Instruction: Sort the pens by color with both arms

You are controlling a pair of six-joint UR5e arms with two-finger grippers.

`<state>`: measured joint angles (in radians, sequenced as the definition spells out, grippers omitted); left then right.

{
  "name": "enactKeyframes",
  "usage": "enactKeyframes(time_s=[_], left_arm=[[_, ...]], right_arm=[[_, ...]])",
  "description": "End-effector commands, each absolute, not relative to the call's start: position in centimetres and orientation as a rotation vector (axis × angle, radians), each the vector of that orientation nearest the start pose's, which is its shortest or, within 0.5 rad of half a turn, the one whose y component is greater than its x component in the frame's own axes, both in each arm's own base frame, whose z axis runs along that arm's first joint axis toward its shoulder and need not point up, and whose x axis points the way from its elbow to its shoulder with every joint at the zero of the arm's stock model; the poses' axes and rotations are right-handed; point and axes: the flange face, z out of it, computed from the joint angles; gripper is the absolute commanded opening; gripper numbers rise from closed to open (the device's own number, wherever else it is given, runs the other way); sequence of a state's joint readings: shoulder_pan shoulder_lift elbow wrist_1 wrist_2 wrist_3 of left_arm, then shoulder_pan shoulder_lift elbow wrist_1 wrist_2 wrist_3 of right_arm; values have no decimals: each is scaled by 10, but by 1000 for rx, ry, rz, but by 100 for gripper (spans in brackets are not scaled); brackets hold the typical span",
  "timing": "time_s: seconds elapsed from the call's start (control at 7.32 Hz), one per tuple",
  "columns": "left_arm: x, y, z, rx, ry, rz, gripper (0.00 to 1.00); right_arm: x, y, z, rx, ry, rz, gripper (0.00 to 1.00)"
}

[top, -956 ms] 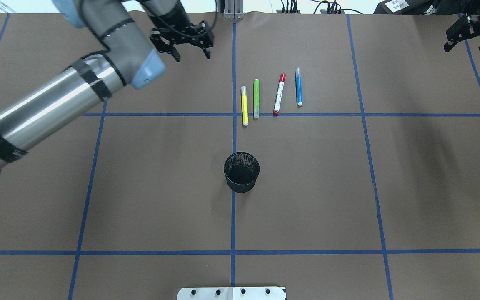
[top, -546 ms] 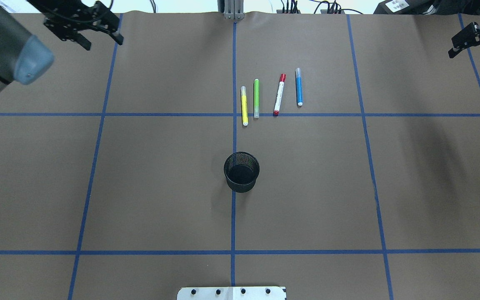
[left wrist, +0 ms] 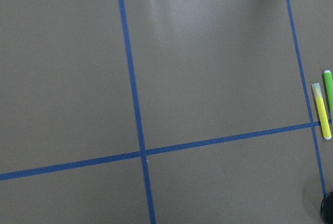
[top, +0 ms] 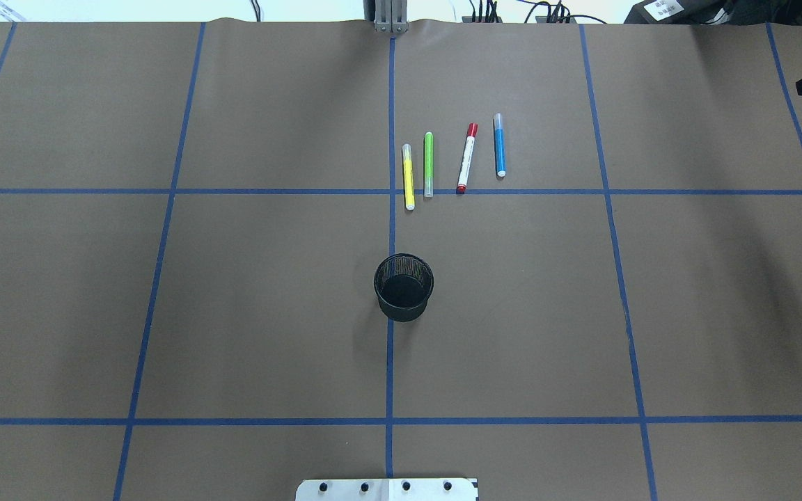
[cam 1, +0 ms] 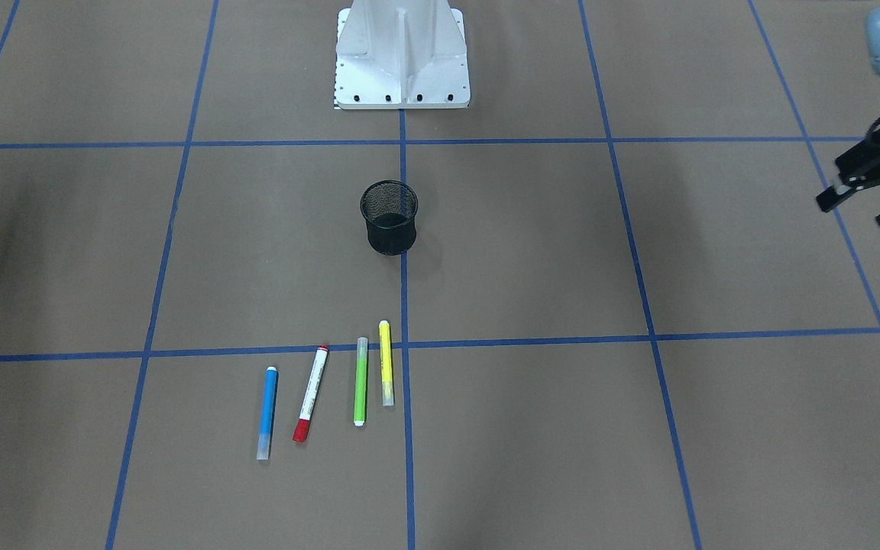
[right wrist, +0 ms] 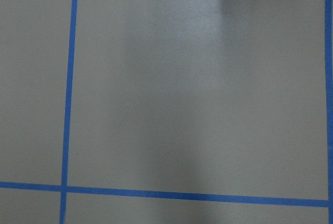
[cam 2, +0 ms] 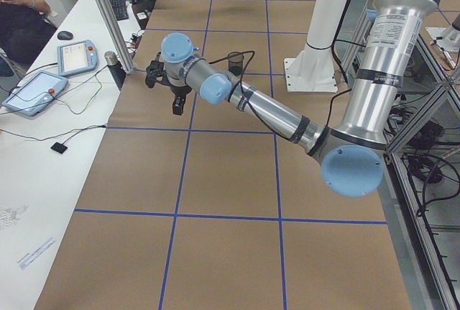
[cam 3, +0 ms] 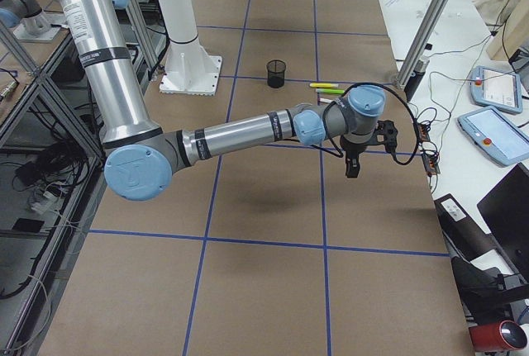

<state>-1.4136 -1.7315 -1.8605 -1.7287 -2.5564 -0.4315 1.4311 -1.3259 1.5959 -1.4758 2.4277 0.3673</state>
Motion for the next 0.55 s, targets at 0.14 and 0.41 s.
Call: enactKeyframes(time_s=[0.14,0.41], left_arm=[[-52,-471,498,282,1001,28,99],[-76,-442,531,284,975,16,99]], right_arm=[[-1,-546,531,130,-878,28,99],[12,-536,537,148,-873,18,99]])
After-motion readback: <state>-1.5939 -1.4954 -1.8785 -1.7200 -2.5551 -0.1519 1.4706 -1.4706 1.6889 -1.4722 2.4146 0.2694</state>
